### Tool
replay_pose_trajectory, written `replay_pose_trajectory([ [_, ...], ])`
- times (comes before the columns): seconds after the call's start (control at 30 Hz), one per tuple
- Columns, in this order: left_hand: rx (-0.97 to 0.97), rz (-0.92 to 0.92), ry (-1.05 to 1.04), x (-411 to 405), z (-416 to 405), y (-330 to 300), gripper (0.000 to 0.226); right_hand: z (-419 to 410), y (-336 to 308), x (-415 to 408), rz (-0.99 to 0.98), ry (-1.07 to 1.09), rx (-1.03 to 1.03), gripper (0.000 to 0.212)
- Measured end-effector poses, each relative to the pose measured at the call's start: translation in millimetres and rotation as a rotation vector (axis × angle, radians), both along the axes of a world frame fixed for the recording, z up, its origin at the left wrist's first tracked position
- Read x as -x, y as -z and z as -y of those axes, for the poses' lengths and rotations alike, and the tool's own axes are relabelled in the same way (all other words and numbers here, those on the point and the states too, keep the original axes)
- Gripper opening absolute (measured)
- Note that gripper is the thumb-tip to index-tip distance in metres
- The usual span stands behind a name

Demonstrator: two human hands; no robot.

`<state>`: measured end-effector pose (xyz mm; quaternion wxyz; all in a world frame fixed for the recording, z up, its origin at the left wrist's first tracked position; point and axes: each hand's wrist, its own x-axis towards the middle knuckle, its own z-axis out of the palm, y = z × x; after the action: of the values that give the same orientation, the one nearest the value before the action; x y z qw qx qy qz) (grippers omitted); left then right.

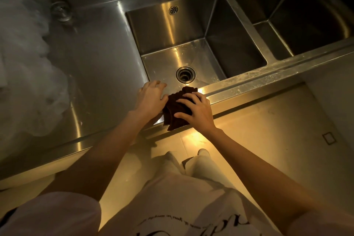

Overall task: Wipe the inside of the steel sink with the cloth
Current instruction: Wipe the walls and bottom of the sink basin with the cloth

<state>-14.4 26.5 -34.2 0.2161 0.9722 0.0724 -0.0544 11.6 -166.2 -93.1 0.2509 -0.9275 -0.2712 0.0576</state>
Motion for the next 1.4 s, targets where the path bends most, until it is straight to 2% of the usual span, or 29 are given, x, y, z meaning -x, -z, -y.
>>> replay_pose_trajectory([
  [0.3, 0.006, 0.035, -0.004, 9.3, 1.9, -7.4, 0.039, -9.2, -1.0, 12.8, 0.080, 0.036, -0.066, 0.031],
  [0.47, -0.001, 0.031, -0.002, 11.2, 1.2, -16.5, 0.039, -16.7, -10.5, 12.2, -0.009, 0.054, -0.122, 0.031],
  [0.73, 0.048, 0.095, -0.013, -10.0, -4.3, -59.3, 0.035, -14.6, -49.9, 5.6, 0.046, 0.149, -0.348, 0.031],
  [0.87, -0.011, 0.175, 0.026, -26.7, 6.7, -90.9, 0.034, -10.2, -80.8, 0.4, 0.118, 0.218, -0.437, 0.030],
  [1.07, -0.083, 0.261, 0.098, -42.3, 34.3, -127.4, 0.037, 17.6, -131.0, -14.8, 0.201, 0.323, -0.556, 0.028],
  [1.3, 0.011, 0.365, 0.181, -75.2, 84.7, -167.7, 0.039, 77.5, -174.5, -29.4, 0.353, 0.481, -0.615, 0.027],
  [1.4, -0.009, 0.400, 0.249, -89.1, 114.5, -178.0, 0.040, 112.3, -185.1, -32.8, 0.394, 0.561, -0.631, 0.026],
])
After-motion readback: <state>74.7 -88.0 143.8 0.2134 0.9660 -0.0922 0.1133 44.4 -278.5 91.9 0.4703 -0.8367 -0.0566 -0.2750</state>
